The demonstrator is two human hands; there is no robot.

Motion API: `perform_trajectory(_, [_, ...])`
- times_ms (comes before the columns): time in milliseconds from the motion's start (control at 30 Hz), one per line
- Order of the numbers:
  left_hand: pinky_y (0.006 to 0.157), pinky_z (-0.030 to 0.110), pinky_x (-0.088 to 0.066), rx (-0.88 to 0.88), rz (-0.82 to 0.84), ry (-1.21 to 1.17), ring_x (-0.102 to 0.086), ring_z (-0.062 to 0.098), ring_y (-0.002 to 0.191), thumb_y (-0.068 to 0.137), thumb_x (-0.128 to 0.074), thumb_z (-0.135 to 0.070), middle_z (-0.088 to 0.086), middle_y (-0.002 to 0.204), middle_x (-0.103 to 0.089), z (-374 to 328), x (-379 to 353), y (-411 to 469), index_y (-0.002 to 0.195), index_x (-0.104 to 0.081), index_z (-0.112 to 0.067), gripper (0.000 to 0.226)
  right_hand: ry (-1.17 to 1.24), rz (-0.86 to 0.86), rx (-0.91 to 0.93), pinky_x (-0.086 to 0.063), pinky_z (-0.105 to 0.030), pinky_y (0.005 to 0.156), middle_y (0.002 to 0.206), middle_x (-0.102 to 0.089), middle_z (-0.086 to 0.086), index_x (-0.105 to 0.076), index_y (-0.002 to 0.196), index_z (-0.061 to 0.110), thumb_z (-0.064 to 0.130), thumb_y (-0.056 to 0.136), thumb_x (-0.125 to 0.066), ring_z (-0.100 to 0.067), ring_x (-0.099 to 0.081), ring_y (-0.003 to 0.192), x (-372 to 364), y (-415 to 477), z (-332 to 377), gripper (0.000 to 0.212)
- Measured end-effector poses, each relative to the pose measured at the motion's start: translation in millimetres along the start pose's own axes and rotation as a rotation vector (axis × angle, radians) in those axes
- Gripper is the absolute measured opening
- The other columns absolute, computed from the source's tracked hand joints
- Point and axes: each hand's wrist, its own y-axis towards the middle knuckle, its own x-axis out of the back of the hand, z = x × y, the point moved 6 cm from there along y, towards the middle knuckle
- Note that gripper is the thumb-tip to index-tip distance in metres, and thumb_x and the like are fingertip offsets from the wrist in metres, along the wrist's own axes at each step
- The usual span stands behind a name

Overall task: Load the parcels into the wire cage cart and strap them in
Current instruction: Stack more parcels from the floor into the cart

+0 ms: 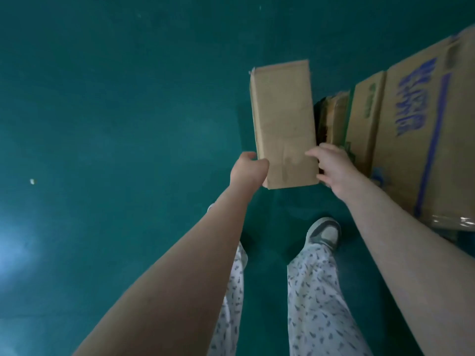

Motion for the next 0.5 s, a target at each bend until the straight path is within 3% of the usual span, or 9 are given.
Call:
perform_trajectory(100, [0.086, 0.026, -0.033, -0.007, 0.011, 0.004, -0.044, 0.024, 0.125, 0.093, -0.045, -0.017, 0.006, 0.142, -0.041, 11.7, -17.8, 41.1, 0.147, -0.026, -0.014, 0.058, -0.018, -0.014, 0.030, -0.037, -0.036, 0.102, 0.148, -0.036, -0.002, -0.018, 0.151, 0.020, 0.026, 0.092, -0.055, -0.023, -0.041, 0.127, -10.6, 35.6, -13.7, 0.070])
perform_trajectory(200, [0.087, 0.027, -0.033, 0.044, 0.084, -0.003, -0.043, 0.025, 0.125, 0.092, -0.046, -0.017, 0.003, 0.140, -0.041, 24.8, -36.9, 61.7, 0.145, -0.026, -0.012, 0.056, -0.037, -0.048, 0.043, -0.036, -0.042, 0.108, 0.152, -0.031, -0.004, -0.010, 0.152, 0.020, 0.026, 0.093, -0.054, -0.025, -0.038, 0.132, -16.2, 54.1, -21.7, 0.075])
perform_trajectory(300, [0.098, 0.033, -0.040, 0.032, 0.121, -0.045, -0.047, 0.025, 0.122, 0.088, -0.054, -0.020, 0.003, 0.140, -0.045, 33.9, -52.8, 62.9, 0.149, -0.018, -0.022, 0.070, -0.039, -0.035, 0.048, -0.045, -0.030, 0.083, 0.136, -0.048, -0.003, -0.029, 0.147, 0.017, 0.024, 0.092, -0.056, -0.019, -0.050, 0.111, -18.3, 60.4, -25.8, 0.062])
perform_trajectory(367, [0.093, 0.036, -0.040, 0.042, 0.118, -0.112, -0.045, 0.022, 0.120, 0.088, -0.056, -0.023, 0.000, 0.144, -0.039, 35.7, -54.0, 51.5, 0.150, -0.006, -0.032, 0.080, 0.014, -0.026, 0.058, -0.041, -0.025, 0.069, 0.121, -0.051, 0.000, -0.038, 0.140, 0.018, 0.023, 0.089, -0.059, -0.014, -0.052, 0.096, -19.8, 54.6, -23.0, 0.055])
perform_trajectory(500, [0.077, 0.034, -0.036, 0.039, 0.093, -0.262, -0.042, 0.017, 0.102, 0.088, -0.055, -0.027, -0.002, 0.141, -0.037, 30.0, -44.2, 27.4, 0.146, -0.005, -0.042, 0.078, 0.094, -0.073, 0.108, -0.047, -0.036, 0.082, 0.120, -0.051, -0.003, -0.037, 0.117, 0.025, 0.029, 0.088, -0.061, -0.019, -0.051, 0.101, -15.6, 27.6, -4.4, 0.037])
